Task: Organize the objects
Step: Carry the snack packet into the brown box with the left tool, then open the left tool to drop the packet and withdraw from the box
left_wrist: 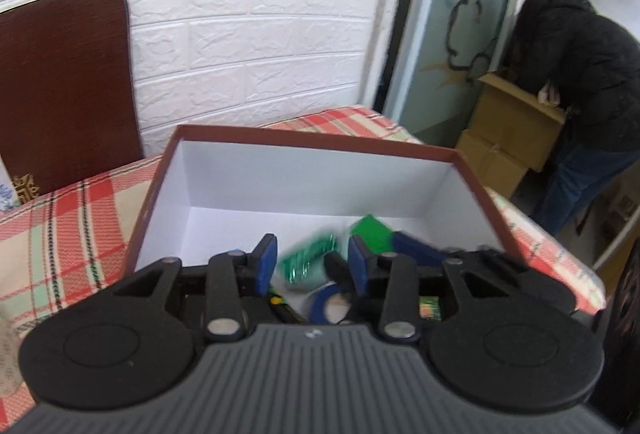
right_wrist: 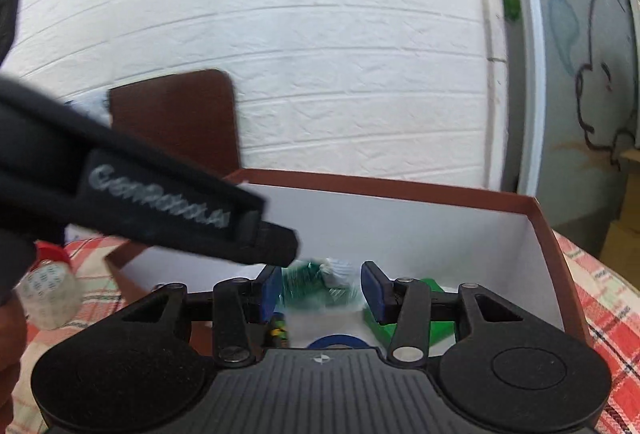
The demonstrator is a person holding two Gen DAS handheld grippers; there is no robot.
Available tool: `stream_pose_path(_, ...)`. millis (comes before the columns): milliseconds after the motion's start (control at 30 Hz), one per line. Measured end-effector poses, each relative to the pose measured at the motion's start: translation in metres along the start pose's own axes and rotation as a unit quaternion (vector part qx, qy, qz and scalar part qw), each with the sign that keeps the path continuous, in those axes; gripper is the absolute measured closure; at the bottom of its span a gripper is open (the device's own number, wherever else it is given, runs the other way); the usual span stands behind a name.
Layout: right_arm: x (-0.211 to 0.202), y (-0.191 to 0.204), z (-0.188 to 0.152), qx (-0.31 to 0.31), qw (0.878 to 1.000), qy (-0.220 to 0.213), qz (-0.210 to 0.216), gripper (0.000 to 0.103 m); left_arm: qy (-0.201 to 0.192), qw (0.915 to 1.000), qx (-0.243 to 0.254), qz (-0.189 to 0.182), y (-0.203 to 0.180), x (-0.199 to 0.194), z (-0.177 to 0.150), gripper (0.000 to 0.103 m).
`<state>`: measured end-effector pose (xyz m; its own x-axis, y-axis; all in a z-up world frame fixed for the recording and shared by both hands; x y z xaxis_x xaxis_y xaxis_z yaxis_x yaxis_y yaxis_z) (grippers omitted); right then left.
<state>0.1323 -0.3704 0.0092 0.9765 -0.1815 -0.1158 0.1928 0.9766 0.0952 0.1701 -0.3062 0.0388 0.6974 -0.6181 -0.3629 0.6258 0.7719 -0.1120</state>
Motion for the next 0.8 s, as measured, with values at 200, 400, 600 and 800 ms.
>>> stream_pose_path(200,0.016,-0.018,-0.009,0.037,0.999,0.02,-0.022,0.042,0.005,0.9992,0.019,0.035,0.013,0.0,-0.004,0.053)
stream_pose_path(400,0.007,-0.009,-0.012,0.048,0.998,0.024,-0.026,0.038,-0.001,0.9981,0.028,0.056,0.021,-0.012,-0.006,0.048)
stream_pose_path(600,-0.011,-0.002,-0.006,0.036,0.999,0.016,-0.019,0.036,-0.015,0.9972,0.024,0.07,0.029,-0.037,-0.008,0.044)
stream_pose_path(800,-0.031,0.019,0.002,0.013,1.0,0.004,-0.015,0.034,-0.028,0.9963,0.007,0.081,0.042,-0.065,-0.012,0.043)
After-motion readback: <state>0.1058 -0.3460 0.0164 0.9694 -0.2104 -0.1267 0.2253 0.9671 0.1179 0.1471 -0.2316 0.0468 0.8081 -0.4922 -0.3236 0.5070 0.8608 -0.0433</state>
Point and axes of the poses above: each gripper's, at about its wrist camera, not at the fingertips, and x roughly the way its jaws point, y to its left, z to its top, the point moved 10 cm from there along x, roughly the way its jaws point, and after that the axes turned 14 degrees about -y, right-handed, at the moved point
